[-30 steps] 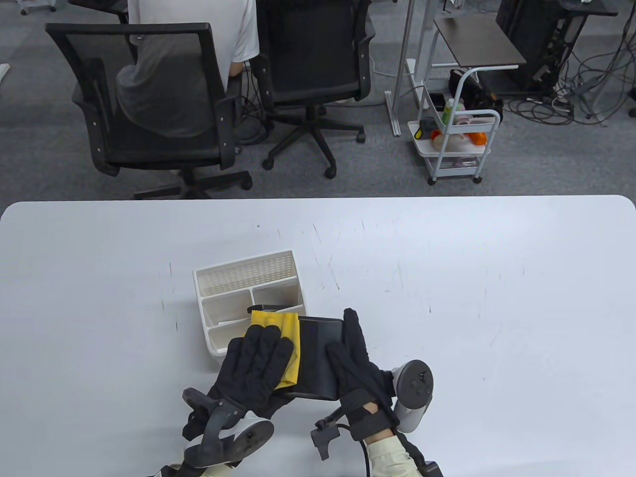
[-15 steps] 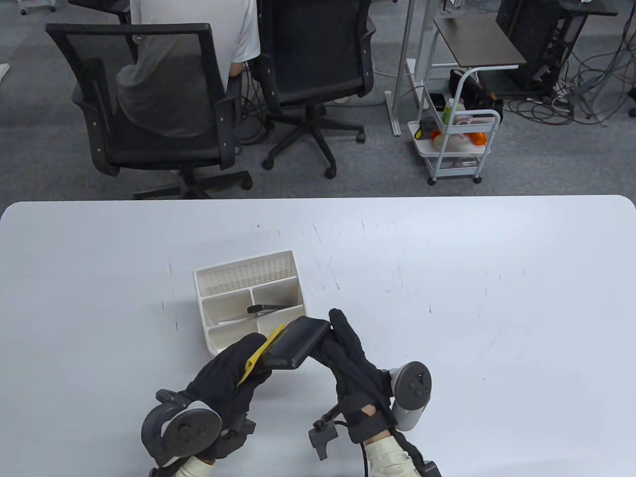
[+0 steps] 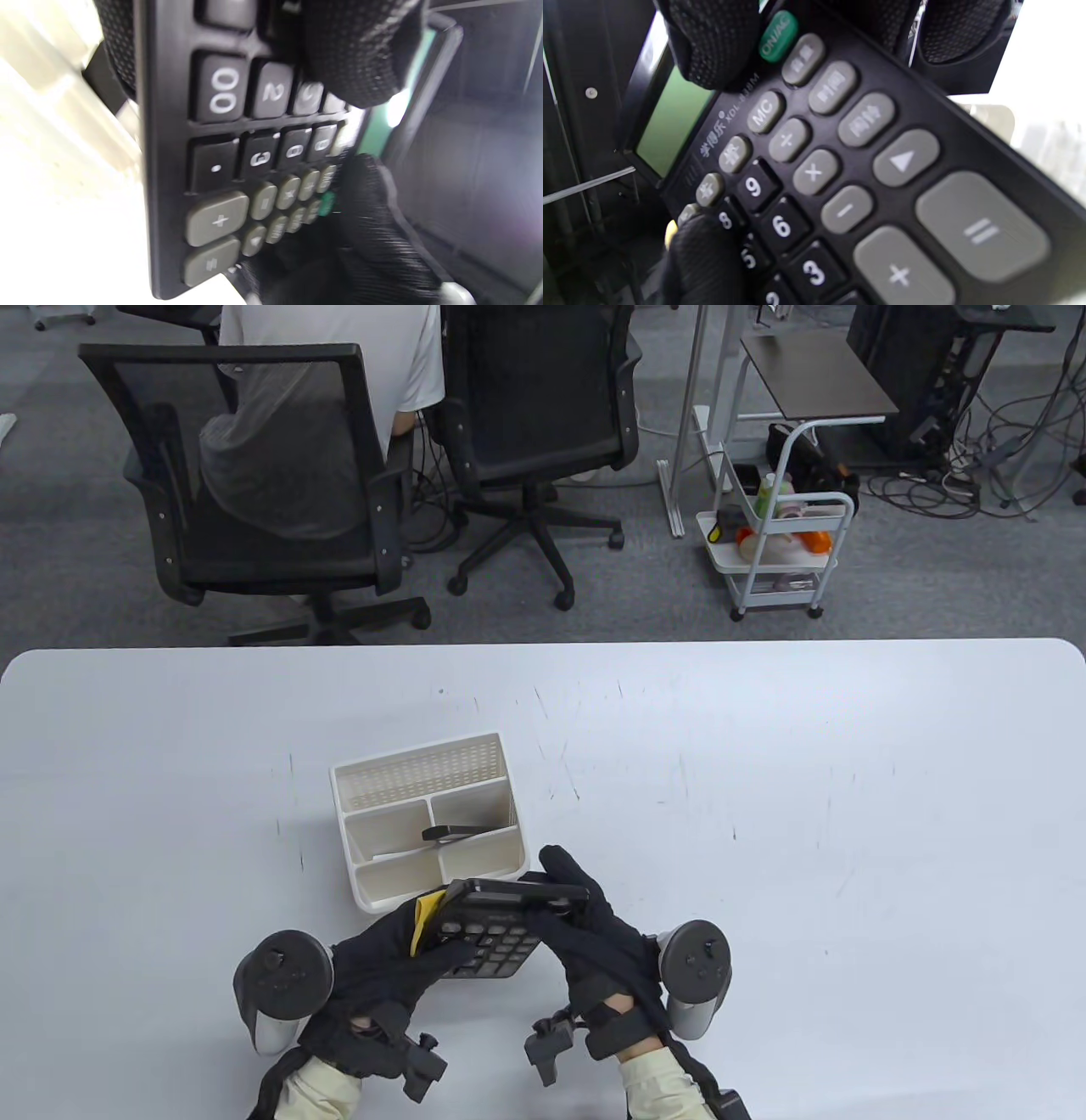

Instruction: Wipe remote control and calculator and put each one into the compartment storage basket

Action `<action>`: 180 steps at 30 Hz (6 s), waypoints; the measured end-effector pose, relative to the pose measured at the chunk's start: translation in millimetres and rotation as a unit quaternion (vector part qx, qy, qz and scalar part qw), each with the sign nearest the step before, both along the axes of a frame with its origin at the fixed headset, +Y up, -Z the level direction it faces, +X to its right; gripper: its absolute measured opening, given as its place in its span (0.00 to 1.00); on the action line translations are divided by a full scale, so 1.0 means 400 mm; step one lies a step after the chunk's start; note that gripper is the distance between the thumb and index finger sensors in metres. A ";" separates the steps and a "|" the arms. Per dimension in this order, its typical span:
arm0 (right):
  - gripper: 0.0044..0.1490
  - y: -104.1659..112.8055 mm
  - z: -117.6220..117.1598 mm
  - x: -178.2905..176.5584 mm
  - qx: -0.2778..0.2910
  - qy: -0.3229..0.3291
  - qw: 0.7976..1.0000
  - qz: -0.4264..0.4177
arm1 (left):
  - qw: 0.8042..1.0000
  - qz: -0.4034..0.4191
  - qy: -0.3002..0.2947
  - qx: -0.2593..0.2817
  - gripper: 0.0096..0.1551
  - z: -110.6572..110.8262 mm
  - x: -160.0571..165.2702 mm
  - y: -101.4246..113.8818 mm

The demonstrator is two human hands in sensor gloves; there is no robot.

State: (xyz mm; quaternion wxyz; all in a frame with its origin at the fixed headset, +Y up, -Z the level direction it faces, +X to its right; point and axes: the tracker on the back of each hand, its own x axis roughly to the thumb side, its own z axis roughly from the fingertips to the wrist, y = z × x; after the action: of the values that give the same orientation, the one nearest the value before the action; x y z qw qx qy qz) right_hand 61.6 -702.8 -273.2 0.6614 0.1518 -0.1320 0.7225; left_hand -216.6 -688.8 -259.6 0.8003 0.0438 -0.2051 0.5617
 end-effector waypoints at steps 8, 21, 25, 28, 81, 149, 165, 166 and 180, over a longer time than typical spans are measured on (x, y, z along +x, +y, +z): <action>0.41 0.009 0.000 0.037 0.018 -0.046 0.999 -0.003 | 0.996 0.093 0.014 -0.011 0.25 -0.009 -0.054 0.001; 0.42 0.053 0.041 -0.026 0.143 -0.060 0.966 0.205 | 0.967 -0.183 0.077 0.159 0.25 0.037 -0.010 0.056; 0.44 0.048 0.040 -0.041 0.158 -0.047 0.953 0.255 | 0.982 -0.134 0.020 0.135 0.25 0.038 0.009 0.055; 0.45 0.049 0.040 -0.041 0.170 -0.063 0.944 0.277 | 0.979 -0.154 0.019 0.131 0.25 0.036 0.005 0.055; 0.40 0.073 0.067 -0.049 0.126 -0.066 0.982 0.127 | 0.997 -0.038 -0.043 0.059 0.28 0.008 -0.023 0.025; 0.28 0.144 -0.378 -0.374 0.086 -0.173 0.783 0.592 | 0.952 -0.103 0.282 0.065 0.19 -0.004 -0.245 0.038; 0.38 0.178 -0.235 -0.245 0.122 -0.133 0.841 0.510 | 0.963 -0.077 0.248 0.066 0.18 -0.003 -0.221 0.036; 0.39 0.180 -0.206 -0.225 0.133 -0.135 0.841 0.507 | 0.963 -0.077 0.247 0.069 0.18 -0.003 -0.217 0.037; 0.47 0.080 0.066 -0.035 0.117 -0.132 0.823 0.540 | 0.967 -0.093 0.224 0.081 0.18 -0.004 -0.181 0.031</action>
State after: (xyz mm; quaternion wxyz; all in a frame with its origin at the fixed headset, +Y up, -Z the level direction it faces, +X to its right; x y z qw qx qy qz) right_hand 47.5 -670.6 -246.7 0.1188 0.1783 -0.1980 0.9565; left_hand -289.1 -676.3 -261.1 0.8685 0.2139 -0.0686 0.4419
